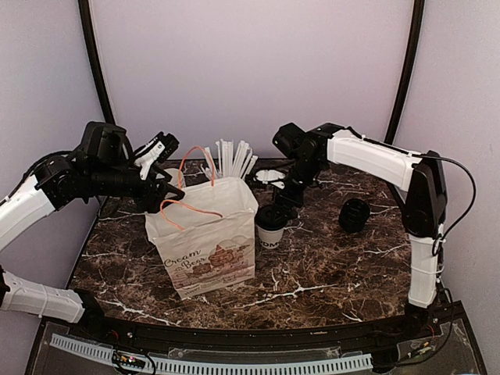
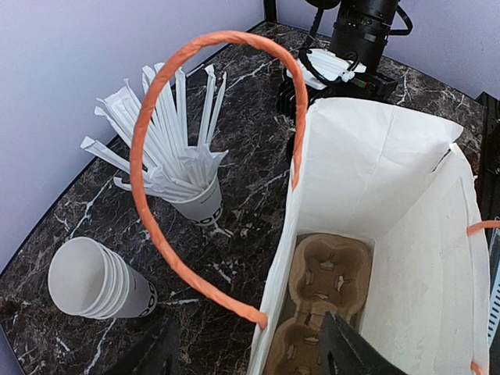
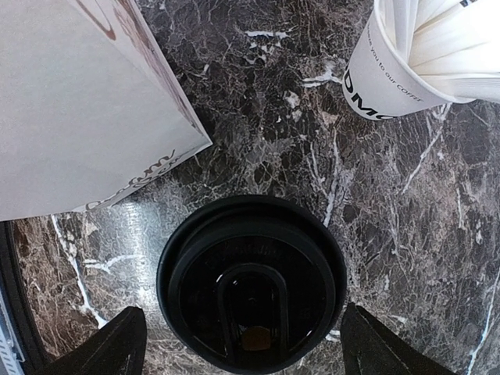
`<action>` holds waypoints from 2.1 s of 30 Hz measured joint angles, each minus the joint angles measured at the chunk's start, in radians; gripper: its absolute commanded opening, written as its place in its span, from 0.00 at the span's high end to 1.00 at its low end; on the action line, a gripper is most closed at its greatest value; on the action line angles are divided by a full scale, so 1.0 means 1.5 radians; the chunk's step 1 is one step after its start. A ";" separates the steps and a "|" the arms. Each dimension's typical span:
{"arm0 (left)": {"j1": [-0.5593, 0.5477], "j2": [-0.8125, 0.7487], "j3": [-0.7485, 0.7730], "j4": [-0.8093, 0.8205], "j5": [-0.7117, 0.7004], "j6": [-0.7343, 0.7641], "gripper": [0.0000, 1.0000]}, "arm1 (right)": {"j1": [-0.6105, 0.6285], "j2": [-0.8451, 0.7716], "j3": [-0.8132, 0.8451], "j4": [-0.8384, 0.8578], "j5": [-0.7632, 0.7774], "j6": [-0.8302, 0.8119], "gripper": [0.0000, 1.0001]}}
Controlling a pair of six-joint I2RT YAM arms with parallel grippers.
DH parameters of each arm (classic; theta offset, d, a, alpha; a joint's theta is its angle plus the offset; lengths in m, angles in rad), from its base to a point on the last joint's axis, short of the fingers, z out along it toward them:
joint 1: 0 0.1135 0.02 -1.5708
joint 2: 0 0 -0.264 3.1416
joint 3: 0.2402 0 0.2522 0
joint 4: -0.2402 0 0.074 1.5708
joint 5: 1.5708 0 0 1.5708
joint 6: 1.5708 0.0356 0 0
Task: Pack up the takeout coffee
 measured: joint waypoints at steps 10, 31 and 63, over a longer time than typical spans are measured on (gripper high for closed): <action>0.000 0.010 -0.006 0.002 0.007 -0.008 0.37 | 0.010 0.034 0.025 -0.009 0.018 -0.003 0.17; 0.000 -0.012 -0.005 0.002 0.021 -0.037 0.34 | 0.021 0.043 0.029 -0.010 0.050 0.007 0.37; 0.003 -0.135 -0.210 -0.156 -0.320 -0.536 0.31 | -0.037 -0.326 -0.046 0.020 0.064 -0.004 0.42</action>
